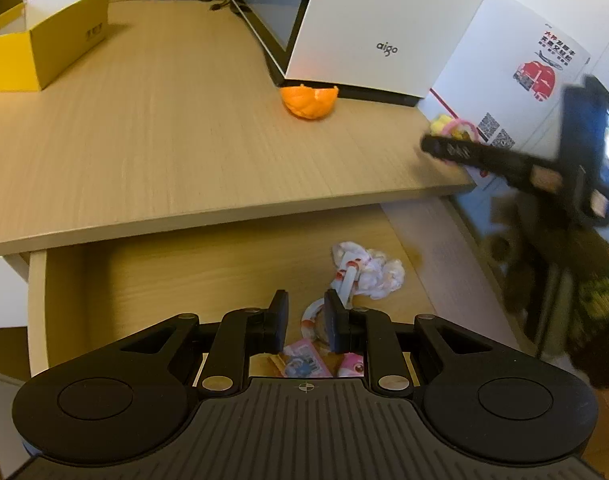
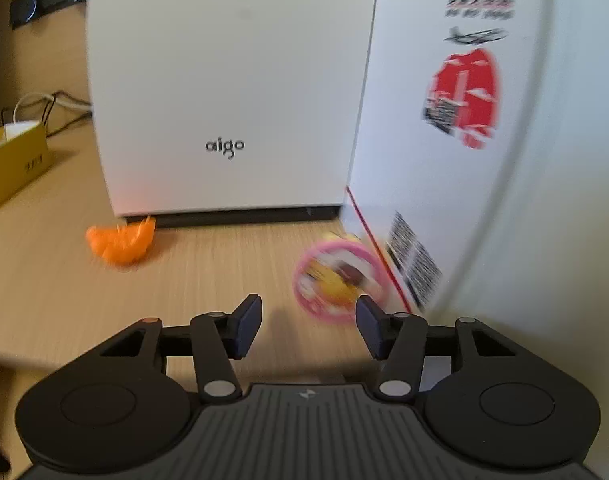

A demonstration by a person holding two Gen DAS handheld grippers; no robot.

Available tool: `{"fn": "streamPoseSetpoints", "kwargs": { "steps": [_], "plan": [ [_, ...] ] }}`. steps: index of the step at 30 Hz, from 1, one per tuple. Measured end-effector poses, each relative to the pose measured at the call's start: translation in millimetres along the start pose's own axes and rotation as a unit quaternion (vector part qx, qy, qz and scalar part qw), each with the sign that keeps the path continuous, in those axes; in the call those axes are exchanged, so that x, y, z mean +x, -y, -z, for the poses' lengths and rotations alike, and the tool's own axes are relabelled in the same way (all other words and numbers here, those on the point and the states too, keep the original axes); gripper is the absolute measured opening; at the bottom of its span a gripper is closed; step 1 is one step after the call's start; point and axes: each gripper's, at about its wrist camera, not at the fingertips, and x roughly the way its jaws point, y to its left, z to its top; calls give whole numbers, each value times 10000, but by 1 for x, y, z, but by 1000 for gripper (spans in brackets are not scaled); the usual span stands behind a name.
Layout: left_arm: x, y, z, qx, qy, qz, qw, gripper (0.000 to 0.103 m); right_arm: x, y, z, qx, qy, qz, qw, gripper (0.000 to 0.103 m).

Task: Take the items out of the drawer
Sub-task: 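Lift both toys out and set them on the desk top while both grippers open, then grasp the brown swirl lollipop in the drawer with the left gripper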

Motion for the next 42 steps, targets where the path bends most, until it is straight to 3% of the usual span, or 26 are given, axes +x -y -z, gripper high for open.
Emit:
{"fn": "streamPoseSetpoints", "kwargs": {
  "steps": [4, 8, 11, 15, 18, 21, 25, 27, 29, 34, 38, 42],
  "plan": [
    [4, -3, 1, 43, -76, -80, 9999, 21, 14, -1, -7, 87, -30, -189, 9998, 51],
    [16, -14, 8, 124, -390, -170, 9990, 21, -2, 3, -8, 178, -161, -560, 9981, 53],
    [37, -18, 15, 366, -862, -192, 9954, 21, -29, 11, -2, 309, -425, -984, 9938, 60],
    [58, -7, 19, 720, -931, 128, 9930, 21, -58, 16, 23, 461, -967, -1254, 9863, 65],
    [75, 9, 12, 751, -826, 448, 9927, 21, -67, 12, 48, 263, -1387, -1241, 9822, 65],
    [94, 25, 5, 774, -762, 442, 9931, 21, -68, 10, 76, 102, -1845, -1114, 9764, 65],
    [114, 46, 6, 1217, -912, 281, 9880, 22, -82, 11, 106, -4, -2233, -1096, 9686, 65],
    [123, 55, 14, 1654, -1054, -38, 9806, 24, -82, 7, 111, -73, -2310, -1161, 9660, 65],
    [125, 59, 20, 2015, -928, -284, 9747, 24, -85, 5, 116, -105, -2387, -1219, 9634, 65],
    [127, 61, 16, 2109, -950, -504, 9716, 35, -87, 0, 121, -239, -2503, -1286, 9593, 70],
    [126, 56, 14, 1985, -1130, -260, 9732, 34, -95, -3, 121, -297, -2473, -1295, 9598, 71],
    [128, 50, 15, 1872, -1284, 198, 9737, 45, -94, -4, 123, -330, -2477, -1307, 9594, 74]
  ]
}}
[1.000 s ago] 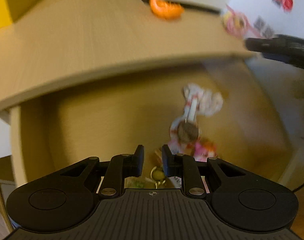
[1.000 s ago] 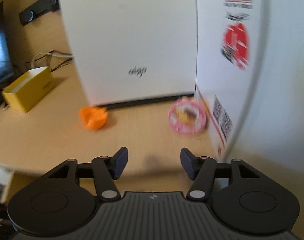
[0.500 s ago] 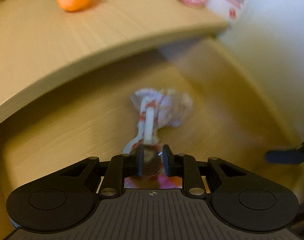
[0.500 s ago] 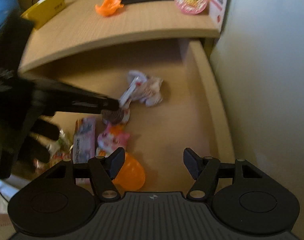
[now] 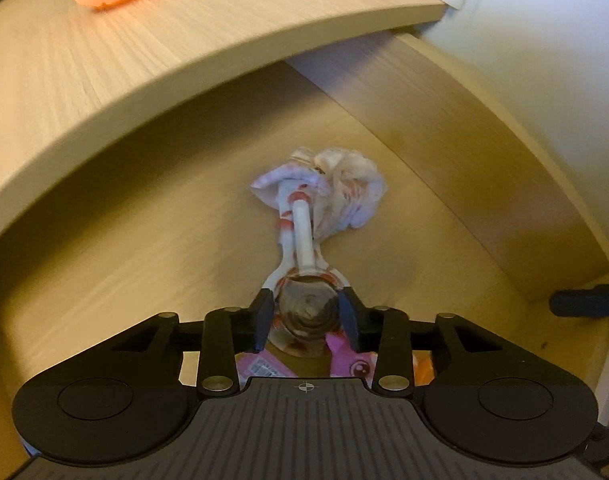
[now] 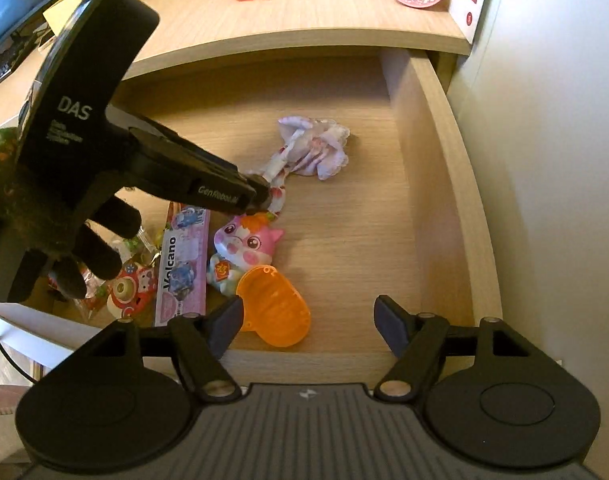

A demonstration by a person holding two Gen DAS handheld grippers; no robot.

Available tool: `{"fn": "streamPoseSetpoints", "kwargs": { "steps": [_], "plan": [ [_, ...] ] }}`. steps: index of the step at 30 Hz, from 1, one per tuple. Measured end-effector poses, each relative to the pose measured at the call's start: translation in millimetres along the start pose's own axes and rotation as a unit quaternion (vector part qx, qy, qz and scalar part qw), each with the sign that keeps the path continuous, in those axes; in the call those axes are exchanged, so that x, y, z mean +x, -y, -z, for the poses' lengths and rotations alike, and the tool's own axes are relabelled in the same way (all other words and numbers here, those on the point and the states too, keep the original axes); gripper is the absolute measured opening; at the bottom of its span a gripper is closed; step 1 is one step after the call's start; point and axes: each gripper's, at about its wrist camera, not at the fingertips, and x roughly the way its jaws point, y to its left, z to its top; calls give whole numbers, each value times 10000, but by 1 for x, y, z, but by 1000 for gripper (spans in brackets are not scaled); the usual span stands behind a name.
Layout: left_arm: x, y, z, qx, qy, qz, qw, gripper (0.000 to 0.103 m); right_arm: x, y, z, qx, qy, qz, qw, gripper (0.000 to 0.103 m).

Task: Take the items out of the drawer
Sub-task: 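Grasp the brown swirl lollipop in the drawer with the left gripper, then grasp the white tissue bundle in the drawer with the right gripper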

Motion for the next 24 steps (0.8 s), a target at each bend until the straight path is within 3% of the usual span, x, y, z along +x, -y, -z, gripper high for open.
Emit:
{"fn": "streamPoseSetpoints", "kwargs": {
  "steps": [1, 3, 4, 8, 10, 14, 21, 24],
  "plan": [
    [1, -2, 0, -28, 7, 12, 10000, 48, 0, 0, 0, 3, -2, -17, 10000, 75],
    [2, -5, -2, -107, -24, -124, 9999, 66, 0, 0, 0, 11, -4, -48, 10000, 77],
    [3, -5, -2, -108, -34, -172, 9998, 67, 0, 0, 0, -5, -6, -49, 10000, 77],
    [11, -2, -3, -117, -260, -6, 9996, 62, 0, -1, -1, -24, -11, -97, 9999, 81],
    [12, 6, -3, 101, -223, -76, 9997, 64, 1, -1, -1, 8, -19, -142, 9999, 83],
    [12, 4, -6, 7, -124, -105, 9999, 59, 3, 0, -4, 56, -101, -253, 9996, 86],
    [-7, -18, -4, -591, -96, 27, 9982, 58, 7, -3, -12, 5, -312, -222, 9993, 89],
    [-30, -32, 4, -903, 3, -7, 9959, 58, 0, -4, -27, -97, 122, 73, 9999, 89]
  ]
}}
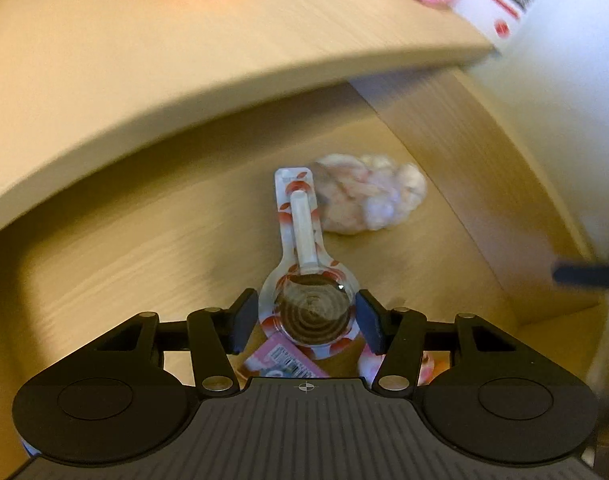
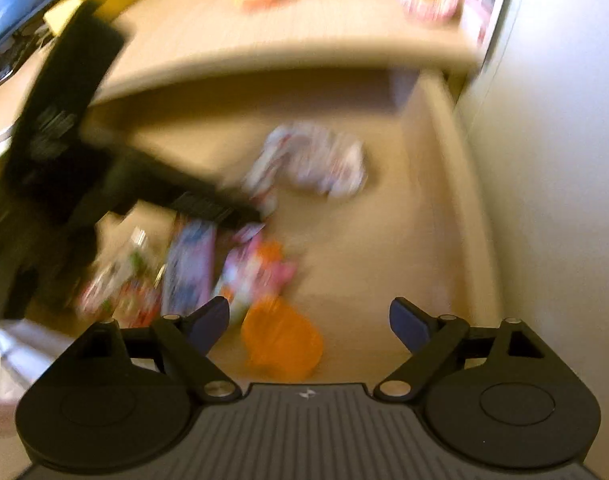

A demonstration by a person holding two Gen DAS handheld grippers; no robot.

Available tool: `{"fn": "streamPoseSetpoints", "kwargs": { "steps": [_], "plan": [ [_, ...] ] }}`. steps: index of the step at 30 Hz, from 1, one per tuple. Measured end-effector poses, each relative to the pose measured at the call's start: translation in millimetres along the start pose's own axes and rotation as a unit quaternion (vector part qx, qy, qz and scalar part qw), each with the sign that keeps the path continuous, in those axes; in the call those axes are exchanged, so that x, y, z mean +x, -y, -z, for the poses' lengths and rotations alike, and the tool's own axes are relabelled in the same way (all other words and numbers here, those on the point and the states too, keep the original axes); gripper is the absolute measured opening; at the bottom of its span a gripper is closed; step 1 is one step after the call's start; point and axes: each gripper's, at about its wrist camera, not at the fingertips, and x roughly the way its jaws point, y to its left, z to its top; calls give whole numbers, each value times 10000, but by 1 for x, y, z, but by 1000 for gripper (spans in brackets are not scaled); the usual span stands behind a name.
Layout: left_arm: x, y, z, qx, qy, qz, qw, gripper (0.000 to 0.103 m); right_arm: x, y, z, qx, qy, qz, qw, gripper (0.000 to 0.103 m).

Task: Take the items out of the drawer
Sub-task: 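Grasp the white tissue bundle in the drawer with the right gripper, then lift the lollipop and tissue onto the desk top and open both grippers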

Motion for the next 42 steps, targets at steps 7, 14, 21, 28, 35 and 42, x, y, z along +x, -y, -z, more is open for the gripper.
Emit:
{"fn": "streamPoseSetpoints", "kwargs": {
  "steps": [7, 14, 21, 28, 35, 42],
  "plan": [
    [-52, -29, 21, -726, 253, -73, 9970, 58, 42, 2, -69, 80, 353, 84, 9993, 87],
    [-84, -36, 46, -1092, 493, 3, 9928, 58, 118, -24, -94, -570, -505, 559, 9955, 29],
    [-117, -26, 65, -705, 561, 162, 9958, 58, 38, -37, -71, -570, 0, 87, 9983, 20],
    [-161, -1, 18, 120, 1304, 386, 9906, 58, -60, -39, -52, -558, 1008, -47, 9933, 20],
    [-121, 32, -102, 820, 1687, 123, 9822, 59, -70, -22, -62, -370, 1223, 365, 9911, 20],
    [-33, 64, -156, 1645, 971, -668, 9793, 60, -64, -5, -66, -163, 1124, 383, 9928, 19]
  ]
}}
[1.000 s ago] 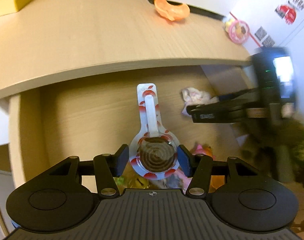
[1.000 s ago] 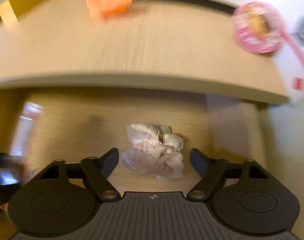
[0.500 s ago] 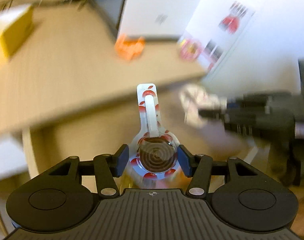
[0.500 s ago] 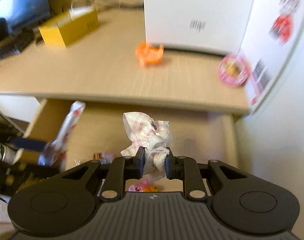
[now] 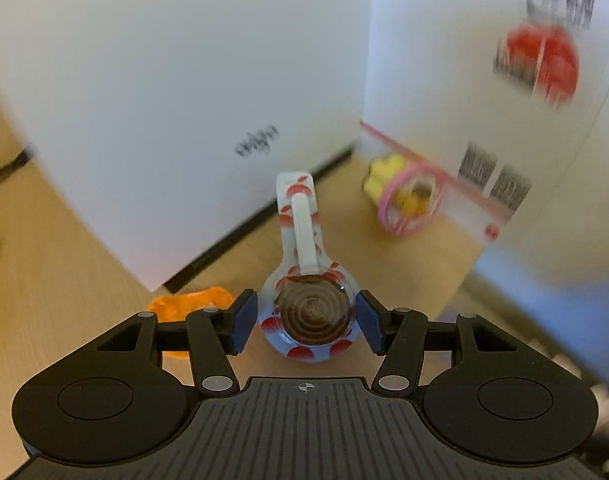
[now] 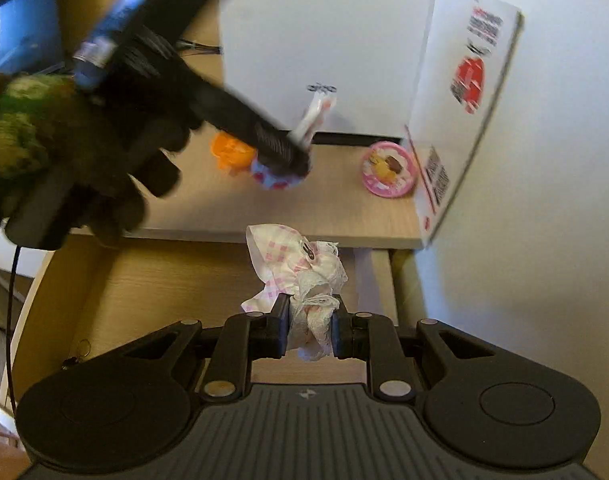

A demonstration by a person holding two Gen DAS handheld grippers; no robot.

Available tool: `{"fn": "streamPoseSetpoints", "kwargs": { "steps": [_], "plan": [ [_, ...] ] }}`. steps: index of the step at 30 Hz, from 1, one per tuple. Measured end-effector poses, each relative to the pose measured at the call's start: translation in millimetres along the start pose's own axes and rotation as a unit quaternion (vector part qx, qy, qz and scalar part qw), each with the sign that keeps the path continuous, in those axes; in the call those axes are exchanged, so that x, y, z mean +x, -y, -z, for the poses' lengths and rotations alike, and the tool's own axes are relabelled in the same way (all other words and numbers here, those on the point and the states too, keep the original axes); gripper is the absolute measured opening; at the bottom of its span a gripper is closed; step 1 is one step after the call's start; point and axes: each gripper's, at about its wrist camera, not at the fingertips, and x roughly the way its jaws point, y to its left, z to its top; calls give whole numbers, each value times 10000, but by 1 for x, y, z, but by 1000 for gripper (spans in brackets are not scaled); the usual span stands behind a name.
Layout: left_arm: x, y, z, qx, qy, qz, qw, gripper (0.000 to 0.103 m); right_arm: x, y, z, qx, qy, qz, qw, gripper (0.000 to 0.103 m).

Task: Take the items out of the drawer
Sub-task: 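Lift the lollipop and tissue onto the desk top and open both grippers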

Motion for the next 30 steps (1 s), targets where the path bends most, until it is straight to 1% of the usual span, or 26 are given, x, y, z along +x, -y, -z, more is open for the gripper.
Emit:
{"fn": "streamPoseSetpoints", "kwargs": {
  "steps": [1, 2, 3, 7, 9, 12, 15, 18, 20, 21, 22, 23, 26, 28, 30],
  "plan": [
    [3, 1, -2, 9, 11, 47, 10000, 60, -1, 4, 3, 64, 3, 32, 10000, 19],
    [2, -1, -3, -62, 93, 101, 9999, 60, 1, 7, 2, 135, 18, 61, 9999, 20],
    [-1, -3, -4, -149, 244, 107, 9995, 58, 3, 11, 1, 223, 38, 86, 9997, 20],
    [-15, -8, -9, -182, 695, 10, 9974, 57, 15, 21, -5, 330, 18, 152, 9993, 20],
    [-36, -17, -3, -464, 1074, -20, 9931, 56, 21, 22, -10, 285, 57, 263, 9992, 20],
    [-73, -37, 21, -1081, 1319, 188, 9852, 56, 25, 28, -24, 417, 251, 222, 9986, 20],
    [-103, -49, 66, -1474, 1229, 195, 9812, 56, 30, 27, -41, 505, 420, 99, 9978, 20],
    [-117, -59, 114, -1951, 945, 123, 9762, 56, 47, 23, -67, 478, 547, -39, 9974, 20],
    [-125, -68, 147, -2317, 739, 59, 9700, 56, 62, 18, -84, 374, 582, -171, 9975, 20],
    [-134, -73, 162, -2479, 660, 14, 9665, 56, 70, 14, -93, 299, 560, -250, 9977, 20],
    [-138, -75, 170, -2655, 578, -40, 9624, 56, 80, 11, -100, 231, 506, -324, 9979, 20],
    [-142, -77, 184, -2863, 500, -91, 9568, 55, 90, 8, -106, 181, 436, -363, 9982, 20],
    [-156, -84, 214, -3325, 370, -178, 9422, 54, 122, 2, -117, 63, 92, -381, 9992, 20],
    [-160, -87, 227, -3413, 315, -231, 9392, 54, 136, -5, -117, -114, -39, -309, 9995, 20],
    [-160, -87, 235, -3446, 231, -262, 9381, 54, 143, -9, -117, -287, -40, -273, 9992, 21]
  ]
}}
